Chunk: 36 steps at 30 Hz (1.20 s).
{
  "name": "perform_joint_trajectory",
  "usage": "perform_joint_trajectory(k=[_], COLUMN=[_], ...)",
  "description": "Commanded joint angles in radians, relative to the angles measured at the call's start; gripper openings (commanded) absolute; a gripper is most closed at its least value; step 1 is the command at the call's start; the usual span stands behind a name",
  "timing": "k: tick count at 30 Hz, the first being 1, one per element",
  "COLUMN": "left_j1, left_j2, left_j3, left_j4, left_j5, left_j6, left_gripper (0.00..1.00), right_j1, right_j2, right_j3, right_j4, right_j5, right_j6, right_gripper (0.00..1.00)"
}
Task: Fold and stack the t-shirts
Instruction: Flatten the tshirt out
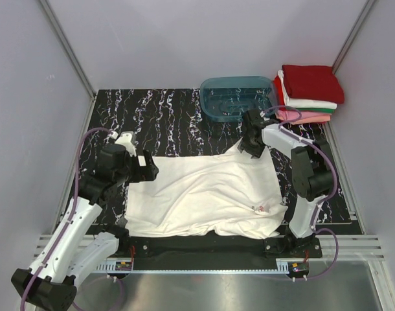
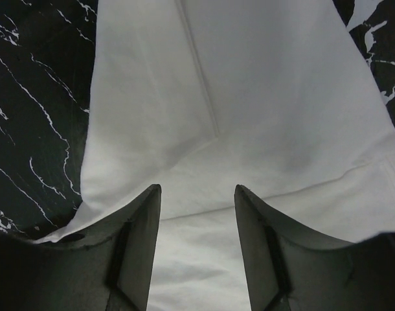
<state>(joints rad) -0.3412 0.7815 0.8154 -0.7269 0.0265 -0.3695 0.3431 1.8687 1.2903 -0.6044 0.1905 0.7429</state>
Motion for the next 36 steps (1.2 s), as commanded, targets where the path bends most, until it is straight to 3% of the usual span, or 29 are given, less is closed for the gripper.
perform_joint_trajectory(k=[1, 16, 31, 36], left_j1=[0.004, 0.005, 0.007, 0.007], left_j2=[0.024, 0.019, 0.03, 0.03], left_j3=[-0.001, -0.004, -0.007, -0.009], left_j4=[0.046, 0.044, 0.049, 0.047], left_j5=[-0.014, -0.025, -0.023, -0.023], left_j6=[0.021, 0.018, 0.015, 0.015], left_gripper=[0.99, 0.99, 0.99, 0.99], right_j1=[-0.01, -0.032, -0.036, -0.036], right_j2=[0.029, 0.129, 0.175, 0.271], right_j3=[0.069, 0.116, 0.242, 0.416], right_j4=[0.008, 0.025, -0.014, -0.057], right_j5=[0.02, 0.006, -0.037, -0.075], right_j6=[-0.027, -0.027, -0.042, -0.039], right_gripper=[0.55, 0.45, 0.01, 0.0])
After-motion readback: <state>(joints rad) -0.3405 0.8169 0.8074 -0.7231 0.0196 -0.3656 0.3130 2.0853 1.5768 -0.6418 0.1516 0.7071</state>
